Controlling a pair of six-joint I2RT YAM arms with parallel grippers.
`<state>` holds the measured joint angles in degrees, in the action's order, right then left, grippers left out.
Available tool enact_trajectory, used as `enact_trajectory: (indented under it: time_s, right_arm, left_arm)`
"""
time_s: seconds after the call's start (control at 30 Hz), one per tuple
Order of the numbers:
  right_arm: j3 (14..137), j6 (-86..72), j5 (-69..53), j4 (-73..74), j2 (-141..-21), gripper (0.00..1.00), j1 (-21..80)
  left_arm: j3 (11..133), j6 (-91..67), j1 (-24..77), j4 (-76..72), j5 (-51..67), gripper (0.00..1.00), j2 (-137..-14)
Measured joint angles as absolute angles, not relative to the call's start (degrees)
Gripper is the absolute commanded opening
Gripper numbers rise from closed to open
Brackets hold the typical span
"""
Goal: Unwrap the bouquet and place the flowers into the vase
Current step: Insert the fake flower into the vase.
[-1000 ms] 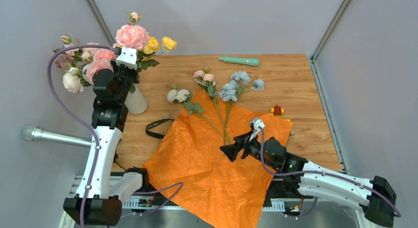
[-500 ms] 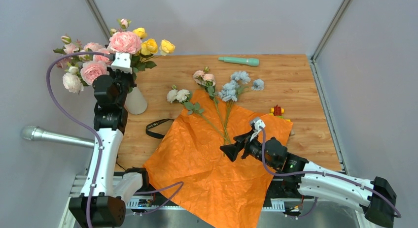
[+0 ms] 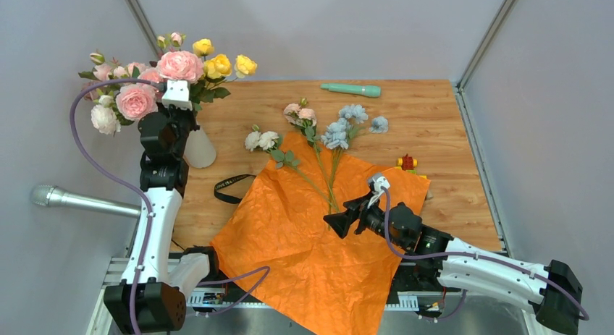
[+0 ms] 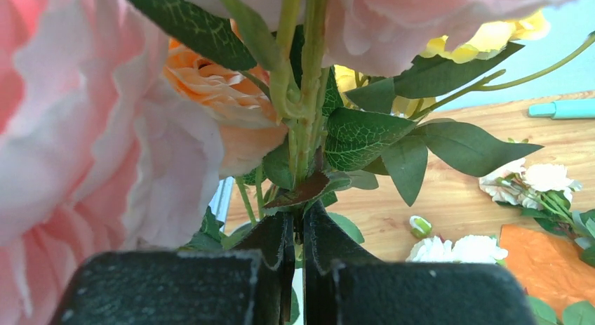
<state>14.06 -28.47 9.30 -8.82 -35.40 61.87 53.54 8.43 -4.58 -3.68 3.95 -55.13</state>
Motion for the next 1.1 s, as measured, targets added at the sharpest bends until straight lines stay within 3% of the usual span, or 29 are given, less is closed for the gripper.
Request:
enact_trajectory:
  time_s: [0.37,0.63,0.7,0.9,1.1]
  right_arm:
    - [14.06,-28.53,8.84,-8.82,-35.27,0.96,61.87]
    - [13.89,-28.91,8.84,-8.82,-34.74,0.96,61.87]
    - [13.89,-28.93,8.84,-8.82,-34.74,0.96,61.87]
    - [13.87,-28.97,8.82,-8.82,-34.72,0.96,61.87]
    - [13.87,-28.95,8.82,-8.82,-34.72,0.96,61.87]
  left_arm:
    - [53.52,7.68,-4.91,-3.73,3.64,0.1,-56.21]
    - [53.01,6.74,-4.95,-3.6,3.62,0.32,-55.81]
    - [52.51,6.28,-4.95,-3.46,3.73,0.42,-55.53]
    - [51.46,4.82,-4.97,-1.8,4.49,0.61,-53.12]
    - [51.03,3.75,-4.97,-0.93,6.63,0.69,-48.31]
